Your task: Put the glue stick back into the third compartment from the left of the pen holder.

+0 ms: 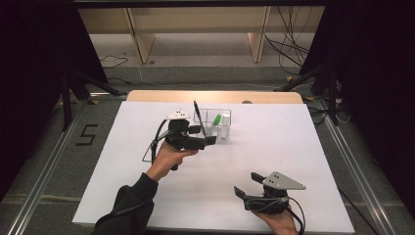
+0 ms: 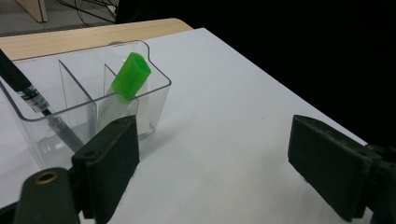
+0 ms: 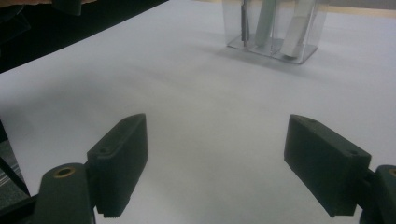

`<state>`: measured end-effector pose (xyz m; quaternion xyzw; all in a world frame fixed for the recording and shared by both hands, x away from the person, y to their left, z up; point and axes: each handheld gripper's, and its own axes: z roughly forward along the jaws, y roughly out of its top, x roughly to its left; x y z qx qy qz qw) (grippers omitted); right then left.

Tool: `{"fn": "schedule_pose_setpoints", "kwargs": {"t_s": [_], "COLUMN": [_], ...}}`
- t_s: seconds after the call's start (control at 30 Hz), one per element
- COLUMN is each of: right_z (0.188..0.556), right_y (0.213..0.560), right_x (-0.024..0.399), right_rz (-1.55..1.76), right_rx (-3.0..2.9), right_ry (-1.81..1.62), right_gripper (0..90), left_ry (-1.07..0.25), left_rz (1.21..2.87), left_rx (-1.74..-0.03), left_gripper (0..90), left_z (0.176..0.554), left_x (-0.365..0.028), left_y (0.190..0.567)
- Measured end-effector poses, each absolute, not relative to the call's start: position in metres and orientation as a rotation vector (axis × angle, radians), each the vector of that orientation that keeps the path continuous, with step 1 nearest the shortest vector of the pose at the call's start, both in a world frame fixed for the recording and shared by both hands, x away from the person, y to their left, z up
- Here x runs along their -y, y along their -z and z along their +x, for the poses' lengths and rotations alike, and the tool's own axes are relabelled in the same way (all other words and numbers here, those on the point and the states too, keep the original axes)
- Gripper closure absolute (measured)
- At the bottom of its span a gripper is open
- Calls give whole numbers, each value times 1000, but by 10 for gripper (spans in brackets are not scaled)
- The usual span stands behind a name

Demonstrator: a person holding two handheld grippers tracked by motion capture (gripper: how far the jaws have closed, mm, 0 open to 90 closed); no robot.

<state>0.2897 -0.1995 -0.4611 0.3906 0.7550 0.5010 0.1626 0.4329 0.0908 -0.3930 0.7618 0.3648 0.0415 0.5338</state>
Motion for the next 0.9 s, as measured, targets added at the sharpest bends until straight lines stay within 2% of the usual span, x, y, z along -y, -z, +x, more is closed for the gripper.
{"fn": "schedule_pose_setpoints", "kwargs": {"t_s": [0.5,0.9], "right_z": [289,289], "right_y": [461,461], "right_x": [198,198], "right_rz": [1112,1107], "right_rx": [-2156,-2151], "right_ry": [-1430,-1434], "right_gripper": [226,226], "left_ry": [-117,-182], "left_rz": [1792,1769], "left_rx": [-808,-760], "left_gripper": [157,156], "left_z": [412,392], "left_x": [-108,-124], "left_y": [405,410]}}
